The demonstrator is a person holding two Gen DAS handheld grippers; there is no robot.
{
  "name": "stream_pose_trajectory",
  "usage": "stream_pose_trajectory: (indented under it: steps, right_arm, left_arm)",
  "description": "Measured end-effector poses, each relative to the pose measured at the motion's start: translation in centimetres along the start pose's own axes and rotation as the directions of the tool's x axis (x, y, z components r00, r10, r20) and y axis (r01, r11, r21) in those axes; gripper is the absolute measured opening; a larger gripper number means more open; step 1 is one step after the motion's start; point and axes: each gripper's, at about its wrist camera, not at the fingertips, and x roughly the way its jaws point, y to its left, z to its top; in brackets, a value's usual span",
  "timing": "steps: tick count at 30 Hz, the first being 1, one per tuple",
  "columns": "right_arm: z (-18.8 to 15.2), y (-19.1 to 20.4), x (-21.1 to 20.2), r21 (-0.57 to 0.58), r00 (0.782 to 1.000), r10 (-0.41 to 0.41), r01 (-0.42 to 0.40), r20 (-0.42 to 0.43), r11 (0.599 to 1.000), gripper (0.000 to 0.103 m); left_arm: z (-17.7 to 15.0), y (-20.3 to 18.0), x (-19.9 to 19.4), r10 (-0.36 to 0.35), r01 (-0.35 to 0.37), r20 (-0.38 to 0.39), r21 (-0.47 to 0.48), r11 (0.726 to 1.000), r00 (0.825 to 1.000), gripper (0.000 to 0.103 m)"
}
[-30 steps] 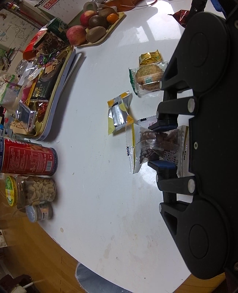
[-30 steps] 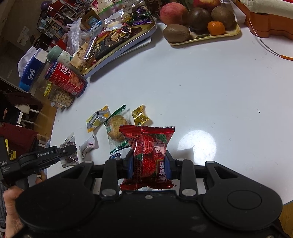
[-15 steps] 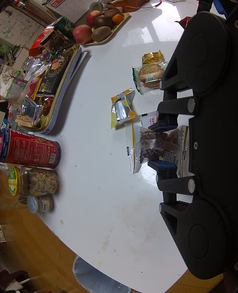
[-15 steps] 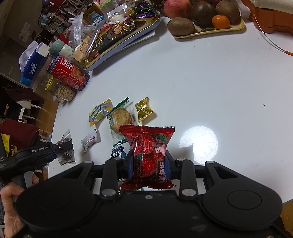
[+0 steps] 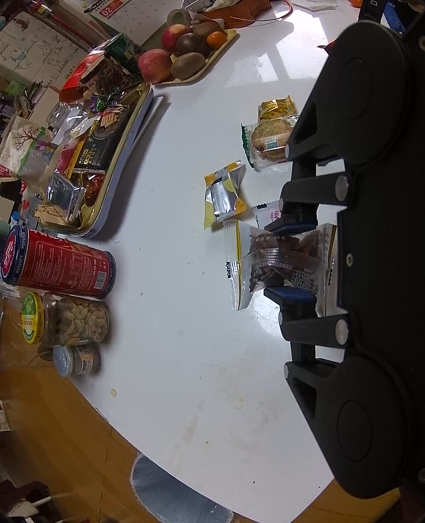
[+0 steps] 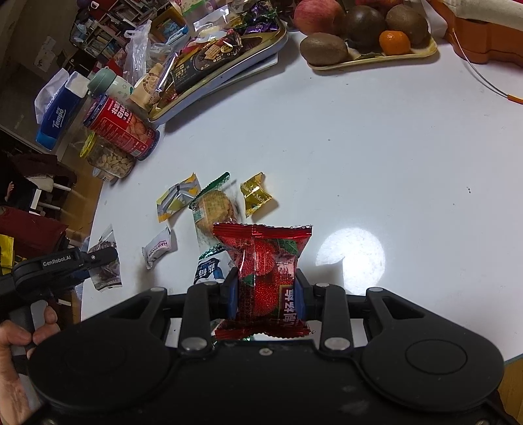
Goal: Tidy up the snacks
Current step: 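Carry the red bag and clear snack bag back toward the gold tray with both grippers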
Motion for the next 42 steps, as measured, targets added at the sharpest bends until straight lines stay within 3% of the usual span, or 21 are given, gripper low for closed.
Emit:
stream_pose_trajectory:
  steps: [25,30,37,42]
  right_arm:
    - [-0.1,0.0,0.9,-0.015,0.999,-0.034,0.034,-0.001,0.999,0.034]
    - [-0.1,0.2,0.8,-0.025,0.999,-0.035,0.035,0.01,0.999,0.034]
    - [-1.8,1.3,-3.3,-0.065,0.997,0.035,-0.03,0.069,0.997,0.034]
    - [-5.1,1.7,-6.3,-0.054,0.986,0.137,-0.133,0.09,0.99,0.034]
  left_arm:
    - [-0.1,0.0,-0.4,-0.013,0.013,-0.004,0.012,1.0,1.0,0.041]
    - [-0.6,-0.8,-1.5,-0.022,0.02,0.021,0.085,0.996,1.0,0.04]
    - [-2.6,-2.2,-5.3,-0.087,0.075,0.064,0.163,0.984,0.994,0.04]
    - [-6.0,-3.1,-6.3,-0.139,0.137,-0.004,0.215,0.967,0.99,0.04]
